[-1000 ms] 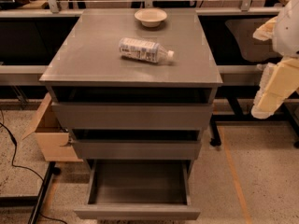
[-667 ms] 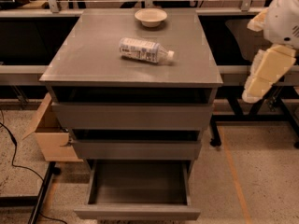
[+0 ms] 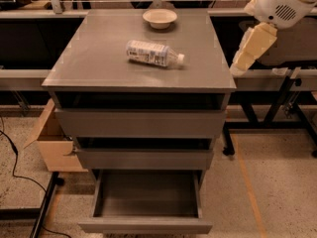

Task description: Place blue plastic bottle into bottom drawer

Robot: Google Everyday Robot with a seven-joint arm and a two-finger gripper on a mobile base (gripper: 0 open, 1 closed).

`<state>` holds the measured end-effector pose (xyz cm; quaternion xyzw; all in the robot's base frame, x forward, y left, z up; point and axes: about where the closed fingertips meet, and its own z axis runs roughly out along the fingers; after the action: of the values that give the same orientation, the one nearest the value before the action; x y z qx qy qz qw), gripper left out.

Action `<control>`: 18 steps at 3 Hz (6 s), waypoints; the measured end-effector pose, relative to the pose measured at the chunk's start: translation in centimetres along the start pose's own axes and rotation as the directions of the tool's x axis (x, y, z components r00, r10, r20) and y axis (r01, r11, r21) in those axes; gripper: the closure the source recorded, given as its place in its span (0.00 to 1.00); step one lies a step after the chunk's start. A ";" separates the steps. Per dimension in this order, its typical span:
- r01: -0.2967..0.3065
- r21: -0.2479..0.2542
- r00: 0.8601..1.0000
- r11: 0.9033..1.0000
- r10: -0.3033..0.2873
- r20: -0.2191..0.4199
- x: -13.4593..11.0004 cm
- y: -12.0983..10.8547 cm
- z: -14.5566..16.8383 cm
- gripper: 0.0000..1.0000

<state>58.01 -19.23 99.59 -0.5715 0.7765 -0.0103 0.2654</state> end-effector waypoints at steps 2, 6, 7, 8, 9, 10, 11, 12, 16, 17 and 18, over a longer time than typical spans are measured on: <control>-0.013 -0.055 0.995 0.998 0.018 0.095 -1.7 -1.4 3.2 0.00; -0.010 -0.179 0.945 0.984 0.068 0.320 -12.2 -6.8 18.5 0.00; -0.015 -0.186 0.940 0.982 0.077 0.331 -13.9 -7.2 21.5 0.00; -0.030 -0.200 0.942 0.979 0.094 0.321 -14.6 -7.4 23.8 0.18; -0.039 -0.202 0.944 0.979 0.102 0.315 -15.0 -7.6 25.0 0.41; -0.033 -0.211 0.943 0.977 0.101 0.316 -15.1 -7.3 25.2 0.65; 0.010 -0.230 0.940 0.973 0.069 0.335 -14.9 -5.7 23.2 0.87; 0.042 -0.278 0.936 0.960 0.060 0.347 -13.8 -2.2 20.3 1.00; 0.126 -0.301 0.941 0.945 -0.018 0.337 -12.5 5.3 16.4 1.00; 0.123 -0.385 0.960 0.915 -0.012 0.279 -10.3 10.4 18.7 1.00; 0.101 -0.460 0.978 0.882 -0.004 0.208 -6.8 16.5 22.8 1.00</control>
Offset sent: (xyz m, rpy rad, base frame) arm 0.0819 0.0498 -0.0381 0.2944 0.0555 0.1055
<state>54.49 -0.84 77.48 -0.6375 0.7093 0.2278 0.1966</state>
